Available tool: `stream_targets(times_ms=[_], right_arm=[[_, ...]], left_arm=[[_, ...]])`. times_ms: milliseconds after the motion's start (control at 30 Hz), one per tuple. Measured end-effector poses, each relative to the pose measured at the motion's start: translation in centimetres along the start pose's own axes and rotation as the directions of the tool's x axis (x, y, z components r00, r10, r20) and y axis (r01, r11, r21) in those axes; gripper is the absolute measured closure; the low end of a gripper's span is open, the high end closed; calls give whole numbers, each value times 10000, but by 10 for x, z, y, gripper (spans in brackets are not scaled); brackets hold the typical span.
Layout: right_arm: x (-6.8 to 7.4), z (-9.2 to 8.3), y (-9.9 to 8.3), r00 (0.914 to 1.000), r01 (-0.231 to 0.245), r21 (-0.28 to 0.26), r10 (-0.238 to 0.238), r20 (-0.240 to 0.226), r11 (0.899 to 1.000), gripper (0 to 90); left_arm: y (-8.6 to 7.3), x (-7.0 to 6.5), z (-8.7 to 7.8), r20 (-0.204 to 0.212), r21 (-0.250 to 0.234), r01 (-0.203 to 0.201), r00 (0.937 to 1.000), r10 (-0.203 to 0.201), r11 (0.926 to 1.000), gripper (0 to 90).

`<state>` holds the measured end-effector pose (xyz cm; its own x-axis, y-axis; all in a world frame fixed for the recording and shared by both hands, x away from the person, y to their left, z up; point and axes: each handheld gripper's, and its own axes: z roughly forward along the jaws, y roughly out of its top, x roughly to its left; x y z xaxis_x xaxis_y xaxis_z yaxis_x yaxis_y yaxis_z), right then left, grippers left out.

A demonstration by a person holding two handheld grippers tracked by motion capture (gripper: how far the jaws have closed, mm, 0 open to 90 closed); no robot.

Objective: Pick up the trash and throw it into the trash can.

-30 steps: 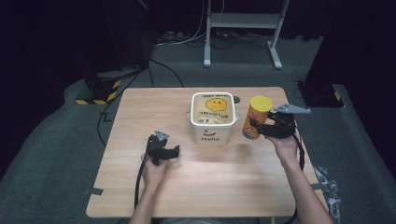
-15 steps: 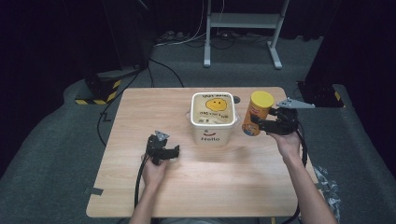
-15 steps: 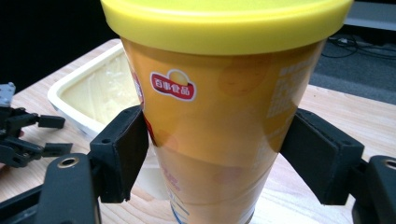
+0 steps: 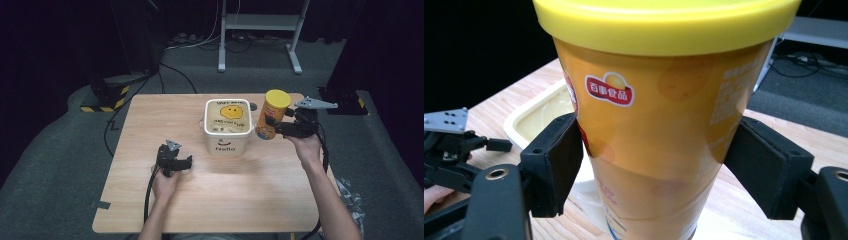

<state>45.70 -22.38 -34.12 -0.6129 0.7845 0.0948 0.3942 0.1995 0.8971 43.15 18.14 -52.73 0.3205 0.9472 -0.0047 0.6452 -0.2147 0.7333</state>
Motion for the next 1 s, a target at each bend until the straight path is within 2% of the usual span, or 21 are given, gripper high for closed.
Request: stream_targets(times_ms=[67,467,1000], right_arm=[[2,0,5,10000,51,-164,-52,-50,9999,242],[15,2,27,9987,414,-382,-424,-265,9984,242],[35,19,49,9939,817,-589,-858,-695,9949,242]], left_arm=[[0,0,0,0,1,0,10000,0,10000,177],[0,0,0,0,0,-6,10000,6,10000,177],[0,0,0,6,0,-15,10000,15,10000,176]])
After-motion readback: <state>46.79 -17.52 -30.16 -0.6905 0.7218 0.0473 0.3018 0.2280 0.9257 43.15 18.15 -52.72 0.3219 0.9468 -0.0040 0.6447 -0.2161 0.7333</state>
